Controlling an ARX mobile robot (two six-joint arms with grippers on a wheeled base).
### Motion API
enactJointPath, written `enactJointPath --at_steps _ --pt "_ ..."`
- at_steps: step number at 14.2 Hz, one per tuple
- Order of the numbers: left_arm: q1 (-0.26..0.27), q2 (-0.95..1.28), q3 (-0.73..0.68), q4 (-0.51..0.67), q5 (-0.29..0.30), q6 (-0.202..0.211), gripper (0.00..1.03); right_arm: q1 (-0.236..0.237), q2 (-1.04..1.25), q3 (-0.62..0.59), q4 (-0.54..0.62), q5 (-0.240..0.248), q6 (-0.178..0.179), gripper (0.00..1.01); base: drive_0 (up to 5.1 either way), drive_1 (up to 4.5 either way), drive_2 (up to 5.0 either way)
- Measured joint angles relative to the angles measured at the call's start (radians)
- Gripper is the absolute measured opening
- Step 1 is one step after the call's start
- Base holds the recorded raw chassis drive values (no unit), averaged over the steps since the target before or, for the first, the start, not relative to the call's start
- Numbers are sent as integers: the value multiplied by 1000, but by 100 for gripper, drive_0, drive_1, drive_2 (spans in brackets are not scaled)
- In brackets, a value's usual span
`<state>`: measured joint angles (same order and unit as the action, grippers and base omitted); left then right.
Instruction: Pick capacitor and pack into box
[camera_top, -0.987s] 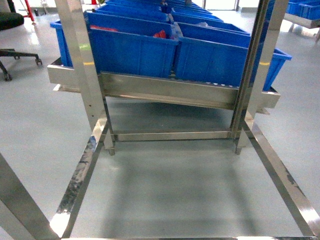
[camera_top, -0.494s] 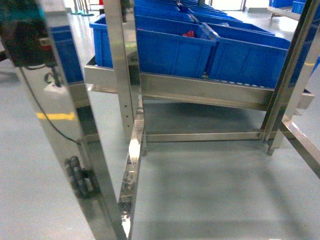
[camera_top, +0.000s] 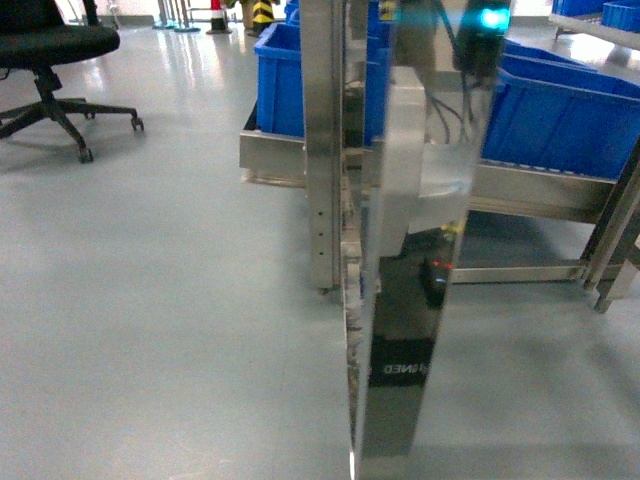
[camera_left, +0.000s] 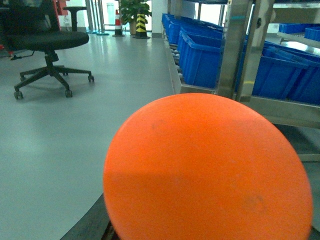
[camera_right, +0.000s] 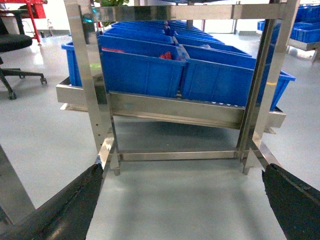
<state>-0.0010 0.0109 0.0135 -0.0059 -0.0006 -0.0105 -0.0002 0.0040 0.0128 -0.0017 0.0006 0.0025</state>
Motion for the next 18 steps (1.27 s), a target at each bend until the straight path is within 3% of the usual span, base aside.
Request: enactJointPath --at_steps 18 --pt "0 0 0 -1 0 0 44 0 0 0 -4 0 0 98 -479 239 239"
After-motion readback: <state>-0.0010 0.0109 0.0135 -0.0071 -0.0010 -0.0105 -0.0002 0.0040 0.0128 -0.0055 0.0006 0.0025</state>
